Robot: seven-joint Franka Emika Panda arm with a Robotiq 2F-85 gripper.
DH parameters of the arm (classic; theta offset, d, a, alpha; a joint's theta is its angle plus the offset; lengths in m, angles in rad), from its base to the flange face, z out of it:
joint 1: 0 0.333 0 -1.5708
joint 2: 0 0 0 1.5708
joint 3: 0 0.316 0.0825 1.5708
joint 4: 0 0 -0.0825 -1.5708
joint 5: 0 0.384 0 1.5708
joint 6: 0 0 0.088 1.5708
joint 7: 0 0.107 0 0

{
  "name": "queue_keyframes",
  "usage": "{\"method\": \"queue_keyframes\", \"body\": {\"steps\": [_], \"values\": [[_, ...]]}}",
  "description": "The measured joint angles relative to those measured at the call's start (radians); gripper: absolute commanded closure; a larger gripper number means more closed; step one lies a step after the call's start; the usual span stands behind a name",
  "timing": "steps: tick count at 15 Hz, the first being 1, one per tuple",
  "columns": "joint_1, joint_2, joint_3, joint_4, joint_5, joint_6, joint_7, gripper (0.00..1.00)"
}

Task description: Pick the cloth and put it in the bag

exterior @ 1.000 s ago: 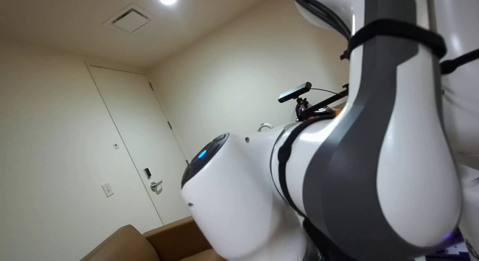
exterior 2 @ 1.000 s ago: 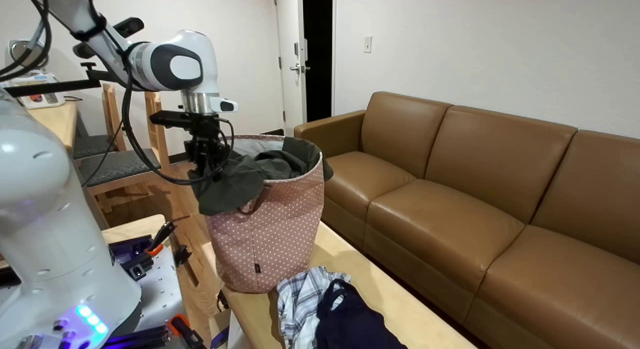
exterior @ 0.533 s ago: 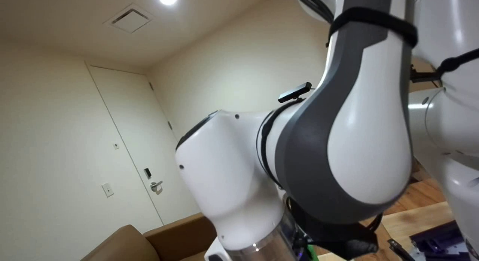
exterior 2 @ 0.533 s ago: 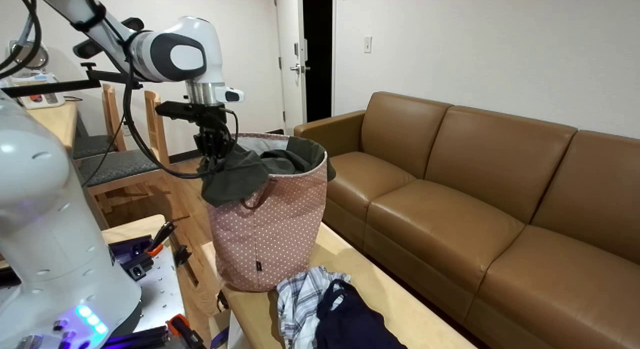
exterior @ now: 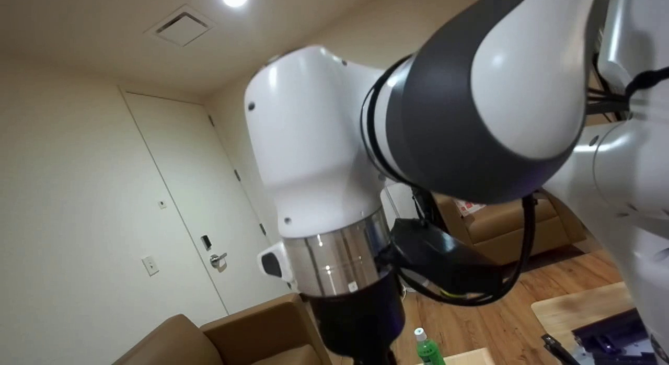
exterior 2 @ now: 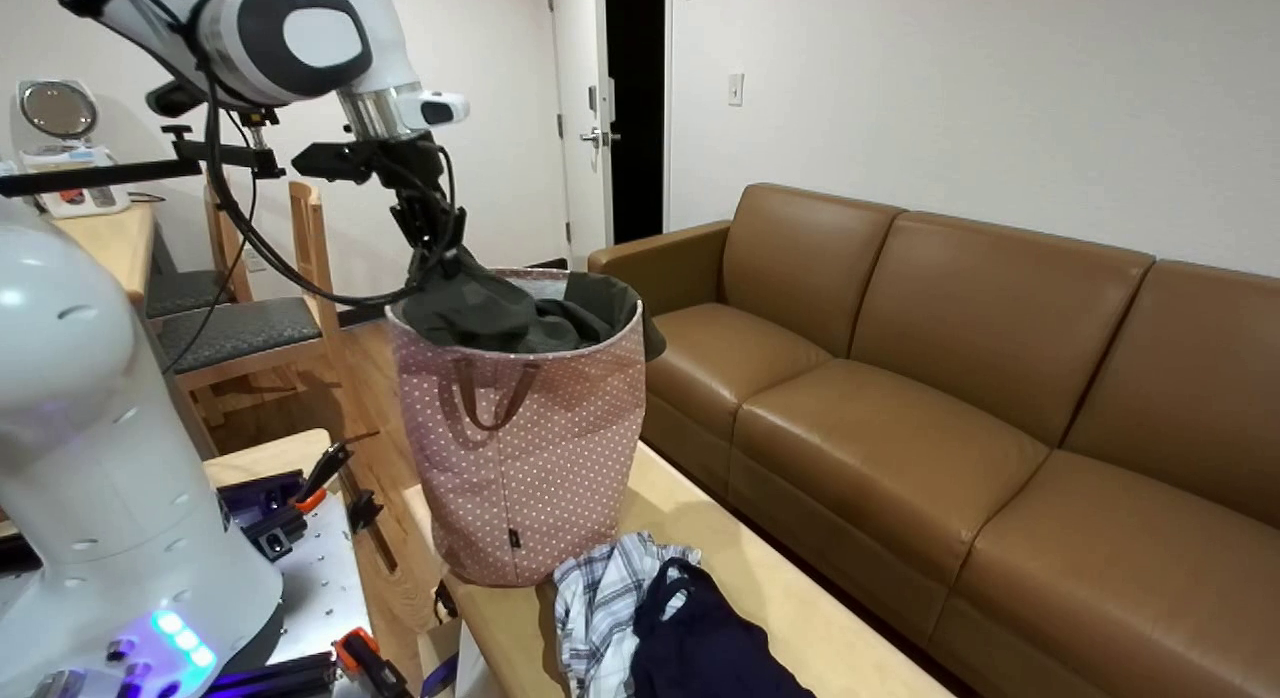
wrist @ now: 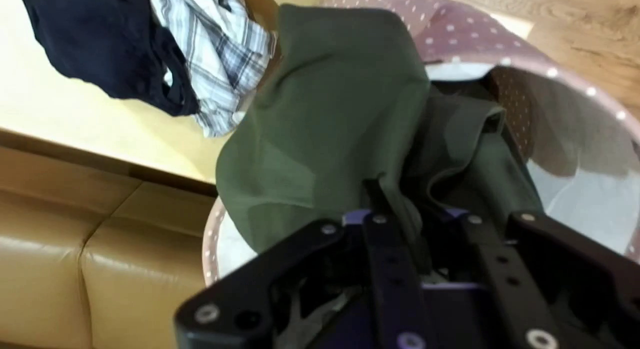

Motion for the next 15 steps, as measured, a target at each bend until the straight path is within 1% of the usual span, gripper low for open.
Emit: {"method": "queue_keyframes", "body": {"steps": [3,6,8,11,15], "values": [[0.006,-0.084,0.055,0.0,-0.013,0.046,0.007,0.96],[0.009,-0.087,0.098,0.0,-0.064,0.1,0.004,0.96],[0.009,-0.045,0.103,-0.004,-0.107,0.126,-0.028,0.96],[0.009,0.066,0.097,-0.014,-0.154,0.176,-0.11,0.96],[0.01,0.234,0.057,-0.011,-0.216,0.274,-0.263,0.96]]}}
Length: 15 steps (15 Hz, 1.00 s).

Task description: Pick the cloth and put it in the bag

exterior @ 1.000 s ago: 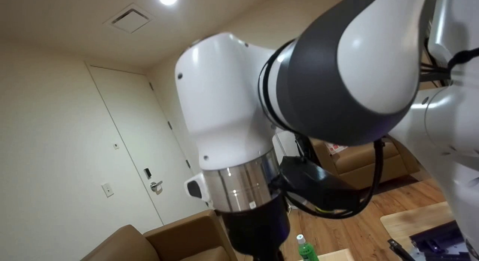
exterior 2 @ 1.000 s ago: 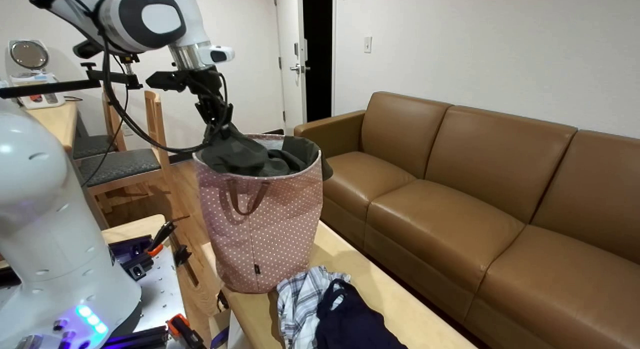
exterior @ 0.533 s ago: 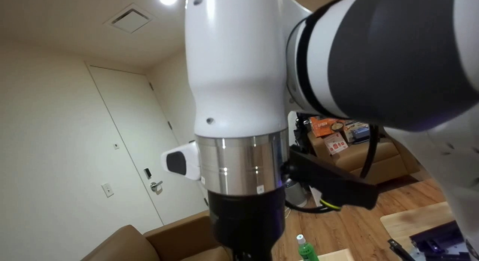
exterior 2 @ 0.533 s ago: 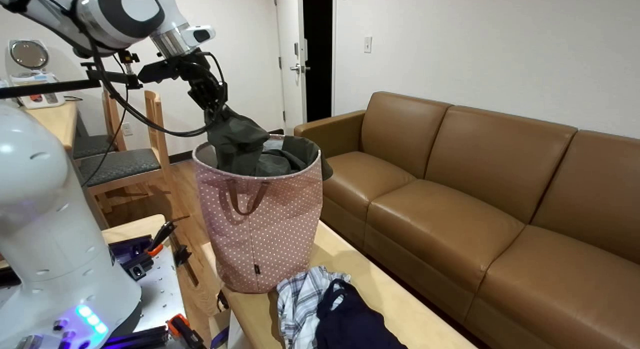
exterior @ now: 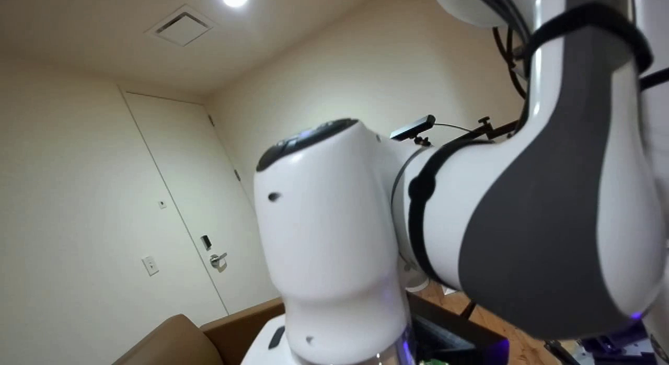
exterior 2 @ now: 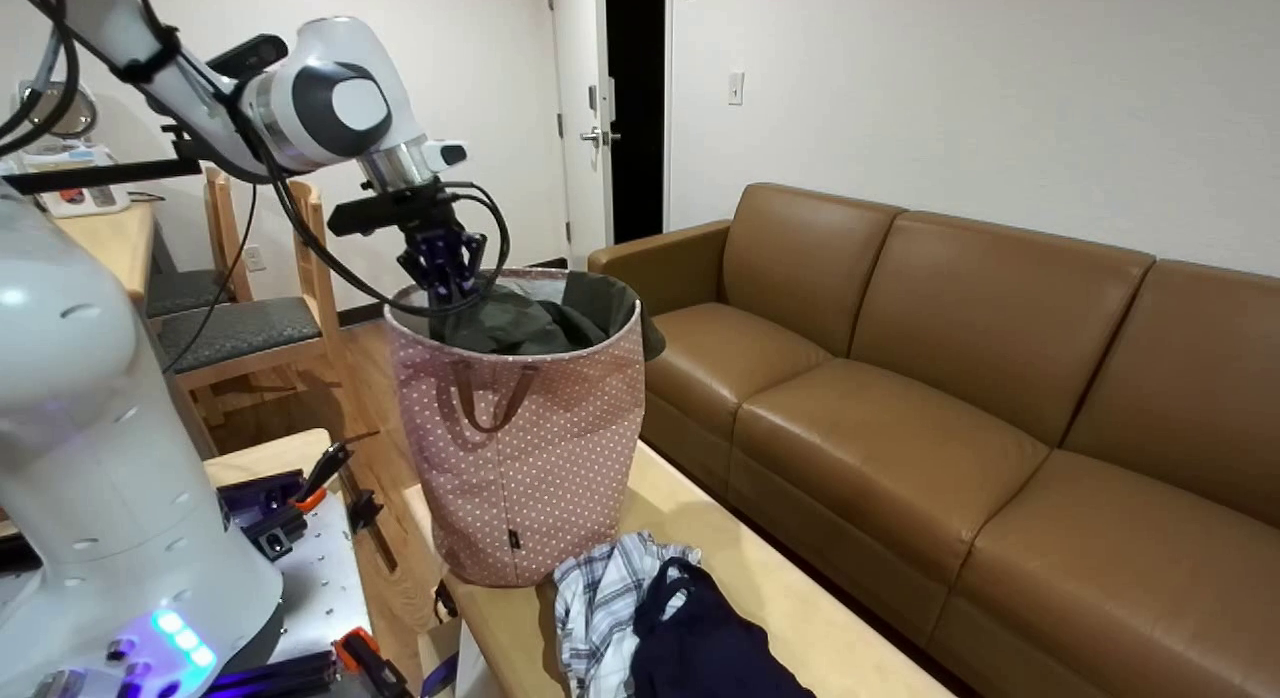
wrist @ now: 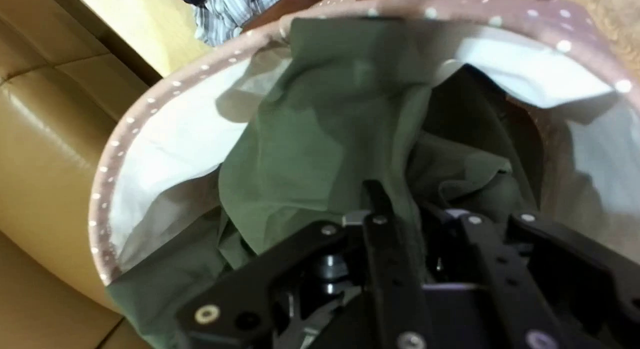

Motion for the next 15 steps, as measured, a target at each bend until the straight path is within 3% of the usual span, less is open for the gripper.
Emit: {"method": "queue_keyframes", "body": {"steps": [3,6,12,13,15], "values": [[-0.001,0.102,-0.017,0.017,-0.071,0.018,-0.088,0.96],[-0.026,0.194,-0.004,0.056,-0.214,-0.034,-0.072,0.96],[-0.068,0.41,0.004,0.212,-0.476,-0.241,0.317,0.97],[-0.066,0.448,-0.002,0.238,-0.49,-0.278,0.367,0.68],[-0.051,0.511,-0.017,0.291,-0.483,-0.35,0.438,0.61]]}}
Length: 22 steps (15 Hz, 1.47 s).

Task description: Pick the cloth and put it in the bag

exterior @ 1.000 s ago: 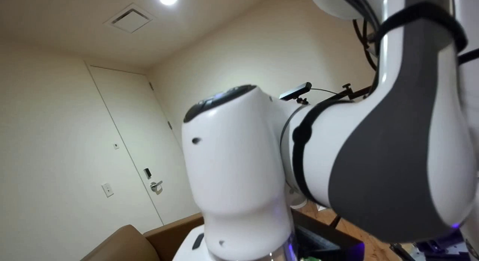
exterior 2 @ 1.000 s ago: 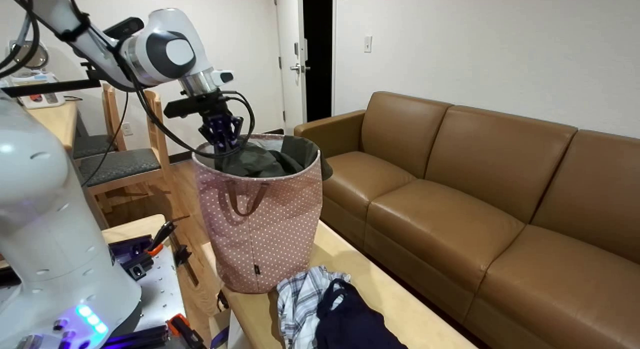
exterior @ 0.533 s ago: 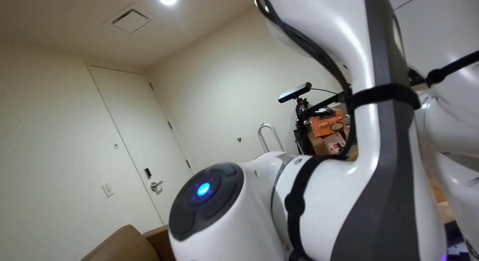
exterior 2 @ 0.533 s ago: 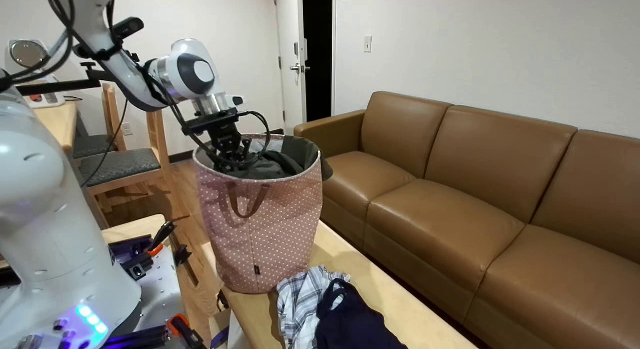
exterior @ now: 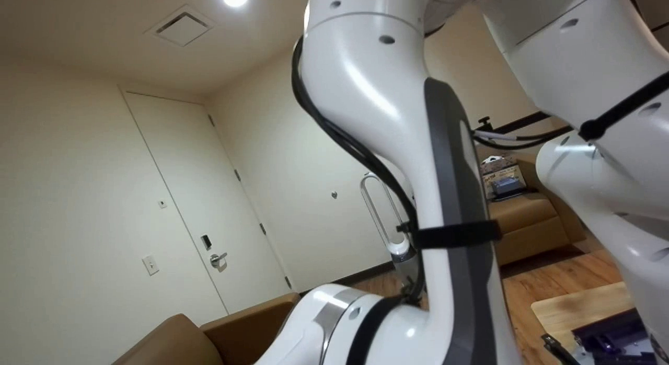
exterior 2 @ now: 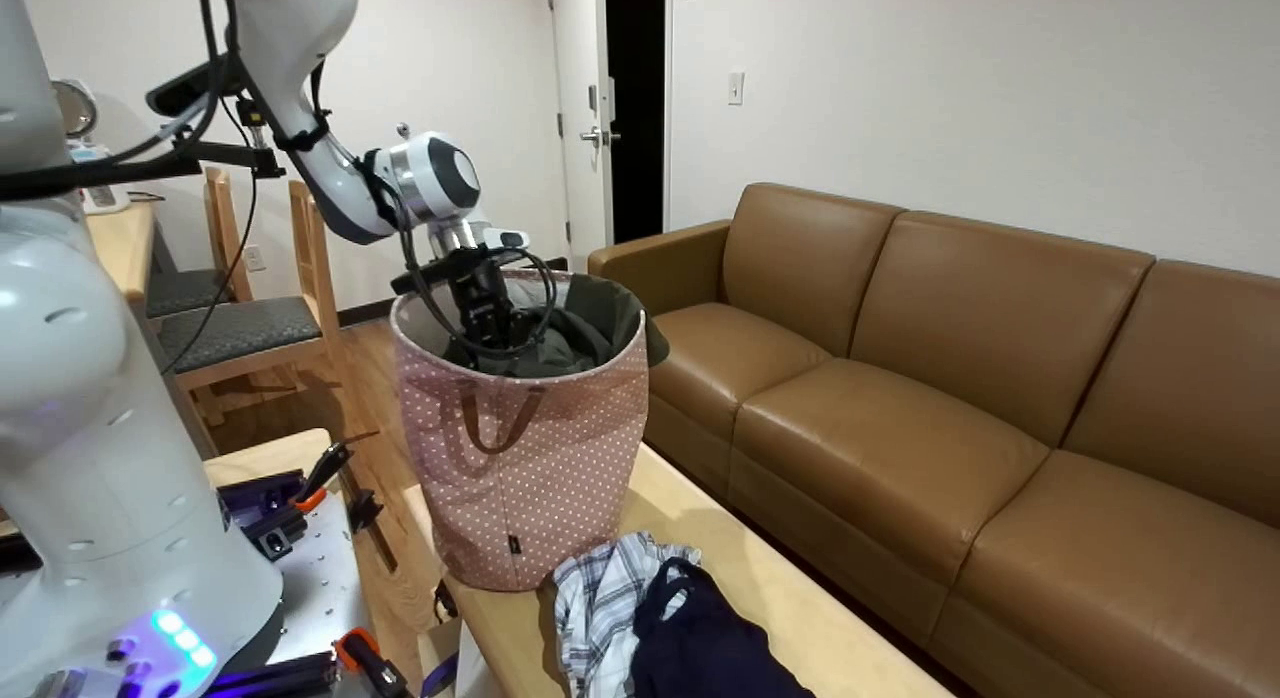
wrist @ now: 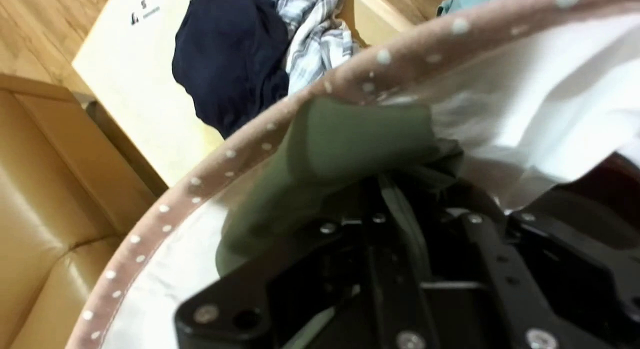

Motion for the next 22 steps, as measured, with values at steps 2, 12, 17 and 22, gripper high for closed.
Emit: {"method": "queue_keyframes", "body": {"steps": [2,12,17,22], "values": [[0.016,0.045,-0.01,0.05,0.046,-0.047,0.032,0.49],[-0.002,-0.146,-0.049,0.133,0.667,-0.076,-0.025,0.0],[-0.099,-0.334,-0.154,0.086,0.719,-0.079,-0.025,0.0],[-0.2,-0.416,-0.179,0.008,0.515,-0.075,-0.022,0.0]]}}
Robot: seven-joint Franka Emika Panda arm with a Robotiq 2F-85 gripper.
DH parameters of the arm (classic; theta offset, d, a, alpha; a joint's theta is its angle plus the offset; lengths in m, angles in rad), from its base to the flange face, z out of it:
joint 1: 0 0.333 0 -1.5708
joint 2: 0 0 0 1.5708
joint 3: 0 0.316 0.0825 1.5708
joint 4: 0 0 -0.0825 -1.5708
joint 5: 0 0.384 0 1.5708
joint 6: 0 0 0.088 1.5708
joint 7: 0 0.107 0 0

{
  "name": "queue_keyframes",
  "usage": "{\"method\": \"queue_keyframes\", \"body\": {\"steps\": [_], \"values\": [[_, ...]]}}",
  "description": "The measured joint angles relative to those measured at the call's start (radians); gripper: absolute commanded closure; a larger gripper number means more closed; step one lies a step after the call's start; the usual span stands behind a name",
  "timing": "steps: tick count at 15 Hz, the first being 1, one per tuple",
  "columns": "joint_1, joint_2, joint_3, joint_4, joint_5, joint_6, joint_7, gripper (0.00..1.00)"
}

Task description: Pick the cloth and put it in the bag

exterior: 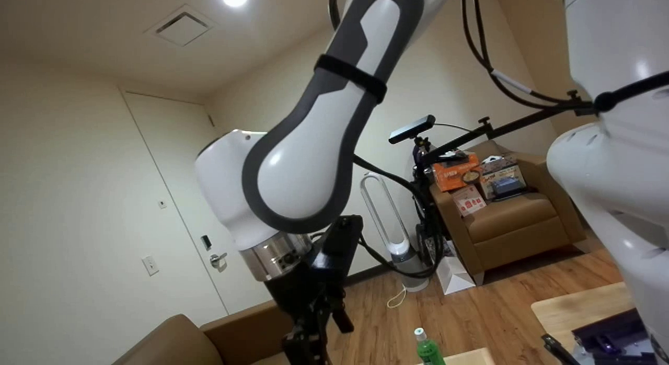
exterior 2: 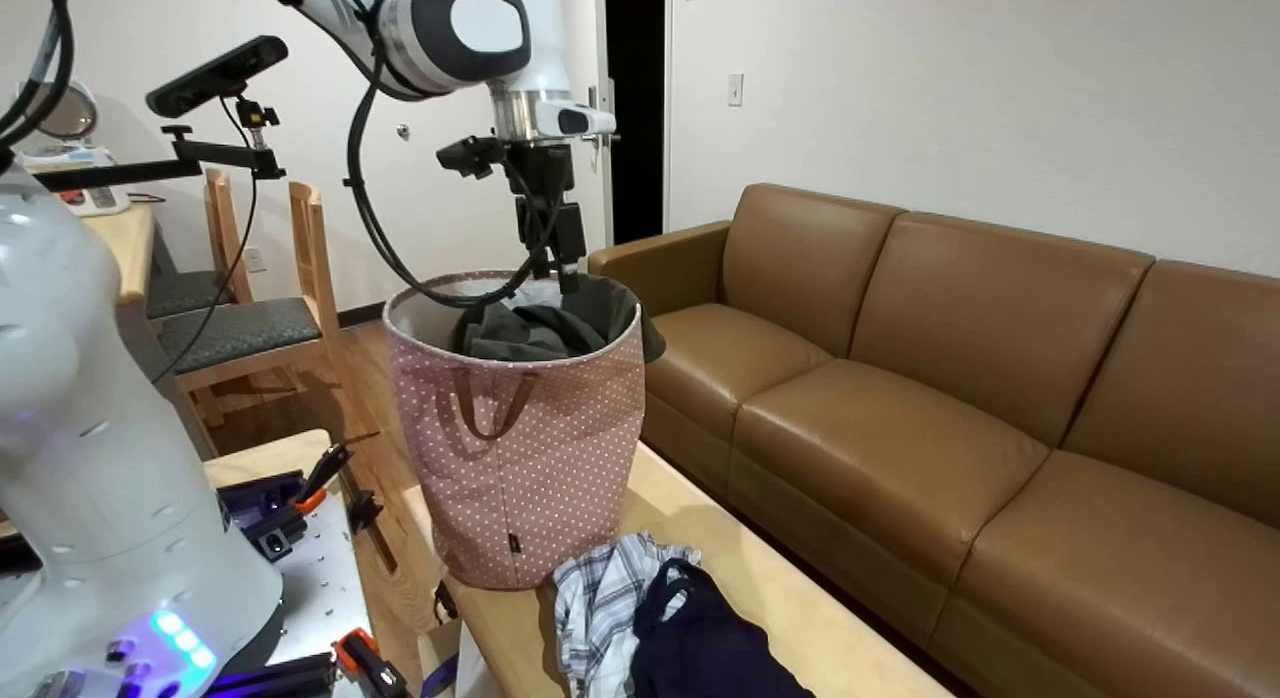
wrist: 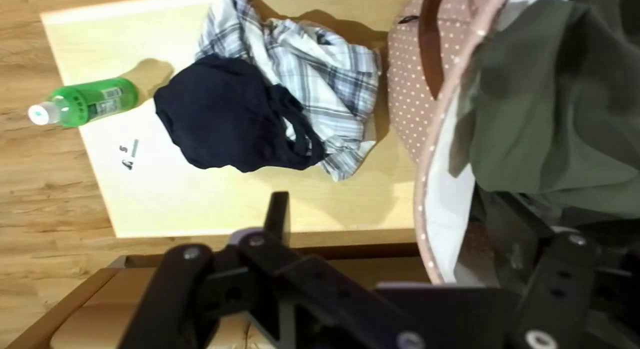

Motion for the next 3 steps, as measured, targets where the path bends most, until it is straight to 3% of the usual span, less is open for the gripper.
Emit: {"method": "queue_keyframes", "body": {"steps": [3], "values": [[-0.007,-0.008,0.002,-0.034,-0.081,0.001,-0.007,0.0]]}}
